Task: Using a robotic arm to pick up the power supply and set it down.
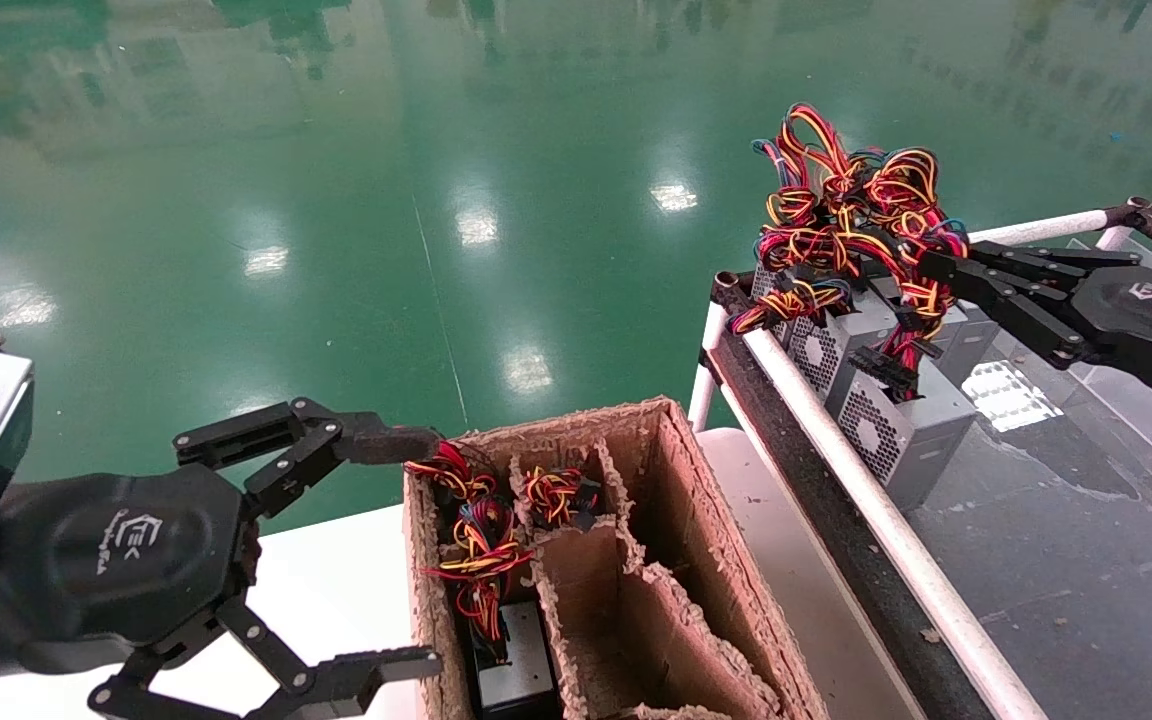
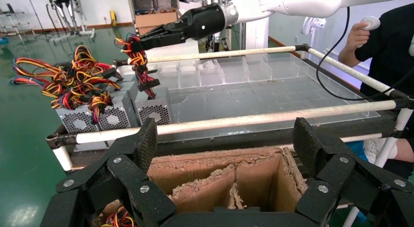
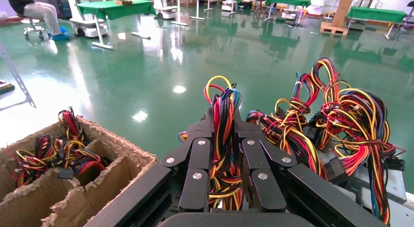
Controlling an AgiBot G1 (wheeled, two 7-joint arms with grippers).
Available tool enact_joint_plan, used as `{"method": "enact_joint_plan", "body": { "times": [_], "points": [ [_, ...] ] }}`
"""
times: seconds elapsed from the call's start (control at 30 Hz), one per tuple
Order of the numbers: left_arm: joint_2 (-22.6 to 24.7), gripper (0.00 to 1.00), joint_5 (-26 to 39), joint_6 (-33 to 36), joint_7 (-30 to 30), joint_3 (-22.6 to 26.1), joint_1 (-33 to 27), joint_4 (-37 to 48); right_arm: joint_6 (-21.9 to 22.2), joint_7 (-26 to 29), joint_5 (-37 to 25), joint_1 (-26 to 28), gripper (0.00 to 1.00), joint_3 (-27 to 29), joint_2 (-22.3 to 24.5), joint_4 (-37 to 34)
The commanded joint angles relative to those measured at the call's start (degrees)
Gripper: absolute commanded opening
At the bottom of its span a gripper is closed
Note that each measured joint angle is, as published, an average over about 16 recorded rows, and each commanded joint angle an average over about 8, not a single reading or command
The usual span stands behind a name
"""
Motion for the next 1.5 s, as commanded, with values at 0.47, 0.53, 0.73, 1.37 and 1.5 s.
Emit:
{"method": "enact_joint_plan", "body": {
  "times": [0.47,0.53,0.73,1.37,1.5],
  "points": [
    [-0.01,1.00,-0.02,-0.02,0.02,0.04,-0.01,0.00,1.56,-4.23,-1.20,3.68,0.31,-0.66,-3.03,-5.34],
    [-0.02,1.00,-0.03,-0.02,0.02,0.04,-0.01,0.00,1.47,-4.40,-1.52,4.02,0.56,-0.88,-3.31,-5.94],
    [-0.02,1.00,-0.04,-0.02,0.03,0.06,-0.01,0.00,1.28,-5.41,-2.19,4.79,1.00,-1.33,-3.68,-7.41],
    [-0.04,1.00,-0.07,-0.04,0.05,0.10,-0.02,0.00,0.19,-7.11,-2.77,7.09,1.00,-1.69,-2.98,-9.80],
    [-0.04,1.00,-0.07,-0.05,0.05,0.11,-0.03,0.00,-0.67,-6.90,-2.14,7.51,1.00,-1.26,-2.66,-10.25]
  ]
}}
